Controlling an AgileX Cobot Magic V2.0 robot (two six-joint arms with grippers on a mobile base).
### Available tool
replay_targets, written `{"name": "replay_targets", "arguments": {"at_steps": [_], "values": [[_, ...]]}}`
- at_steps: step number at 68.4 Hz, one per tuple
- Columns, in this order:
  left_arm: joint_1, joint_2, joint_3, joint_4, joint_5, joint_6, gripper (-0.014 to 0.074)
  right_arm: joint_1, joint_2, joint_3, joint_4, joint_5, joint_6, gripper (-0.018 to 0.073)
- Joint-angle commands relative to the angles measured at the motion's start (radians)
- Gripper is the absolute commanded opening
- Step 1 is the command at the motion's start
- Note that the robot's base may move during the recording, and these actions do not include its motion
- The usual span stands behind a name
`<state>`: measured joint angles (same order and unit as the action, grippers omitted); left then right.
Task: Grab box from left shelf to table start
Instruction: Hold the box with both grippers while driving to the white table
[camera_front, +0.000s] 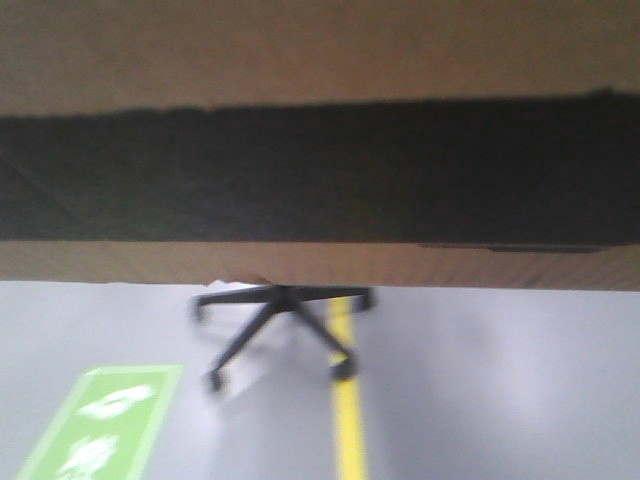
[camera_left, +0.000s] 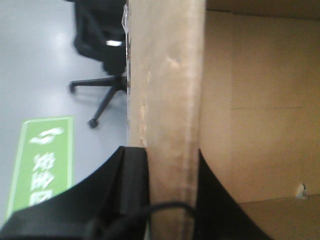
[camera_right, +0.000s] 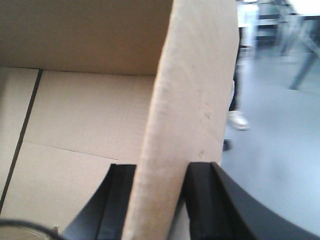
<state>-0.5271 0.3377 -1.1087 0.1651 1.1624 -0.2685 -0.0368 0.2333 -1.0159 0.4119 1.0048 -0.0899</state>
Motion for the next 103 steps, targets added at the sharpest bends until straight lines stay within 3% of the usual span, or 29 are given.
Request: {"name": "replay_targets", "arguments": {"at_steps": [1,103], "values": [[-0.007,-0.003,-0.039,-0.019,-0.194,-0.025,-0.0092,-0.003,0.024,-0.025,-0.056,-0.148,-0.004,0.0058],[-0.007,-0.003,-0.039,-0.018,-0.194,-0.025,-0.0092,-0.003,0.024,-0.025,-0.056,-0.149,-0.004,0.0058]]}}
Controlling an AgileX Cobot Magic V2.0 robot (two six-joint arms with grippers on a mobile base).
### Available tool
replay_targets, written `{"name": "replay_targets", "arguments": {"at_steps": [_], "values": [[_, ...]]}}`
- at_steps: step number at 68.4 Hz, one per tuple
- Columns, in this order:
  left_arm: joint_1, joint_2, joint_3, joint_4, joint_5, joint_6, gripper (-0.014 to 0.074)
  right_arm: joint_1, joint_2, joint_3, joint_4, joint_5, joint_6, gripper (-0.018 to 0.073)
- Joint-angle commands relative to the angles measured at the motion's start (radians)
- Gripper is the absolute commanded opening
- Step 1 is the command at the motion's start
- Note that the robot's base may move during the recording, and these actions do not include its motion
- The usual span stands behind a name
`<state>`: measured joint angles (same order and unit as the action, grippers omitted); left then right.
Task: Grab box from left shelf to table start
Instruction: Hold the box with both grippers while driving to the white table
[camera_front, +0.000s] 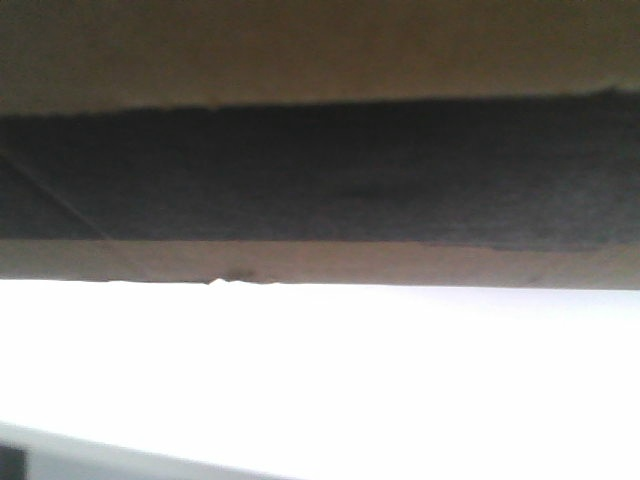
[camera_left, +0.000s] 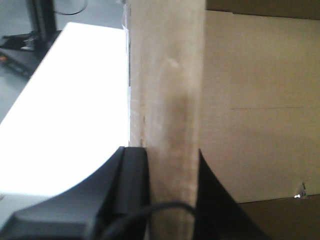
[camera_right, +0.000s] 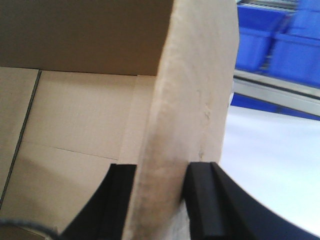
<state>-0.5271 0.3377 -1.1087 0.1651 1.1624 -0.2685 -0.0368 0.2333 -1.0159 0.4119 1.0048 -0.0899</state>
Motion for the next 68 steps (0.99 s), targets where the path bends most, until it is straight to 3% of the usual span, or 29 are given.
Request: {"name": "replay_targets", "arguments": {"at_steps": [1,68], "values": [[-0.007,-0.003,-0.039,-0.018,-0.194,-0.025,-0.0092,-0.003,0.024,-0.025,-0.056,-0.149,-0.004,0.0058],[-0.007,-0.003,-0.039,-0.018,-0.194,-0.025,-0.0092,-0.003,0.024,-0.025,-0.056,-0.149,-0.004,0.0058]]}}
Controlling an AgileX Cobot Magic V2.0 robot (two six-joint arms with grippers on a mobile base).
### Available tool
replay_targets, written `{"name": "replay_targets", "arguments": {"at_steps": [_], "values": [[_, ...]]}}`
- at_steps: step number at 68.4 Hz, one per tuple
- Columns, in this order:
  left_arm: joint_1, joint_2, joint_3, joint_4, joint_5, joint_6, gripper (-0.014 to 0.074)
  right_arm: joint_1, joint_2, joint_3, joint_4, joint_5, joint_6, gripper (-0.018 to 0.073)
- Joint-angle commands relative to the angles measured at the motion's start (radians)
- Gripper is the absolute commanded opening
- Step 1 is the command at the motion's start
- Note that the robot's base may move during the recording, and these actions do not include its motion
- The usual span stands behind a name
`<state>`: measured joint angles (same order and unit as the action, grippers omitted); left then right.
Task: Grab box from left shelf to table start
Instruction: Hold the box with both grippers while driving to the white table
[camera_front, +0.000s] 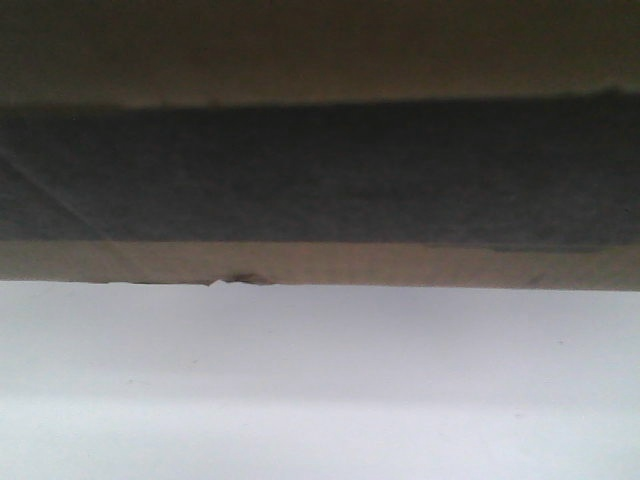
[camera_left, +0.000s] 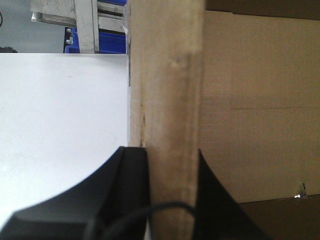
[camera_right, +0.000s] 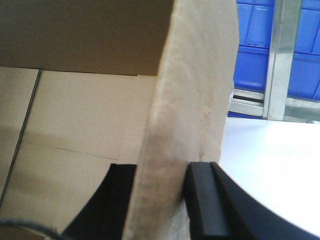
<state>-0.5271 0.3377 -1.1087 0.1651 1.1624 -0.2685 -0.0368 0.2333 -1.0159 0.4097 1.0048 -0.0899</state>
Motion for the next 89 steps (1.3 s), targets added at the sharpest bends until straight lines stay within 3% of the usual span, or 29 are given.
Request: {"name": "replay_targets", "arguments": {"at_steps": [1,71,89], "values": [[-0.007,-0.003,-0.039,-0.018,-0.194,-0.025,-0.0092,-0.003,0.024,-0.025,-0.054,-0.149,-0.004,0.0058],[-0.007,-0.001,-0.039,-0.022,-0.211,-0.025,-0.0092,-0.003,0.028,-0.025,-0.053,-0.140,-0.003,0.0058],[-0.007,0.130,-0.115,0.035,-0.218,-0.050,-0.0092,-0.003,0.188,-0.091,-0.036,-0.120,0.003,0.0058]]}}
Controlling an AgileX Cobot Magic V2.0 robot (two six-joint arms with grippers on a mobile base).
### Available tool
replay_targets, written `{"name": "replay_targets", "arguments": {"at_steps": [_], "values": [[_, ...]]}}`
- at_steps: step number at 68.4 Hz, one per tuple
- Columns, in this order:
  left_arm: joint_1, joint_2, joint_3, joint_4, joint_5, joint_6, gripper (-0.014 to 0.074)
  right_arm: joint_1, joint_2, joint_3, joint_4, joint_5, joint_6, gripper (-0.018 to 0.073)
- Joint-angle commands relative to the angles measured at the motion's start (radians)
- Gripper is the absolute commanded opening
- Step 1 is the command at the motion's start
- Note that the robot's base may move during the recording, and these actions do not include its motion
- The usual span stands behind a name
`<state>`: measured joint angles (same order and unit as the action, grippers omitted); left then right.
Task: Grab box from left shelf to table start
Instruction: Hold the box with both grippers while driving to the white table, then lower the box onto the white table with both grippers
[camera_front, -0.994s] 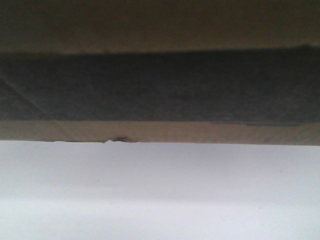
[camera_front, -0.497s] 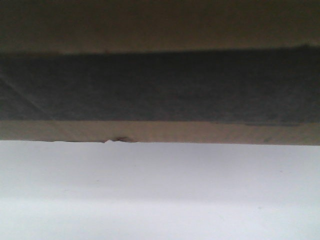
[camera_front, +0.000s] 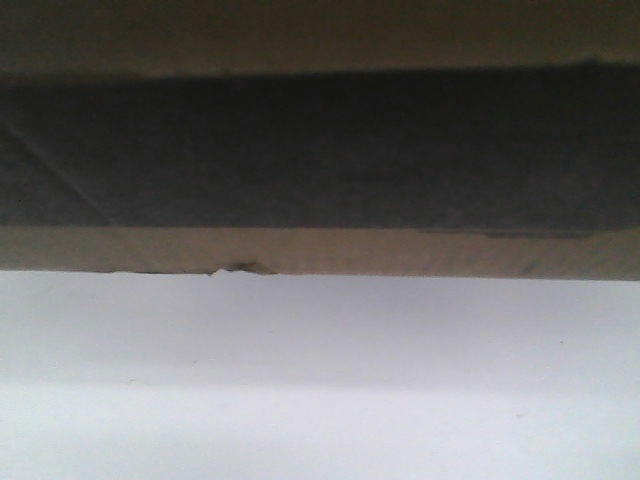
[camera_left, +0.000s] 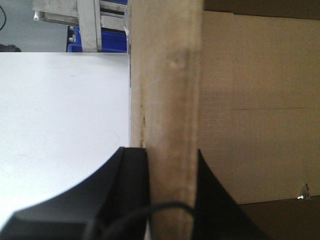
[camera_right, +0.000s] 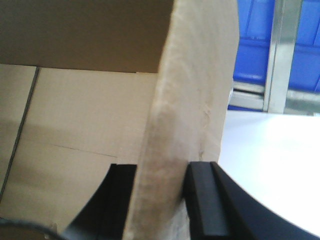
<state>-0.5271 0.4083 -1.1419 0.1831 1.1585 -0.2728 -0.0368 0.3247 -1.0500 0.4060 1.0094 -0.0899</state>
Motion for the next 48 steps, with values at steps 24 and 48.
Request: {"name": "replay_targets", "arguments": {"at_steps": [24,48], "values": [[-0.007,0.381,-0.200,0.086,-0.179,-0.132,-0.0092,-0.003,0.476,-0.213,0.031,-0.071,-0.058,0.0058],[0.081,0.647,-0.200,0.007,-0.297,-0.156,-0.0092,-0.003,0.715,-0.212,0.033,-0.110,-0.098,0.0058]]}}
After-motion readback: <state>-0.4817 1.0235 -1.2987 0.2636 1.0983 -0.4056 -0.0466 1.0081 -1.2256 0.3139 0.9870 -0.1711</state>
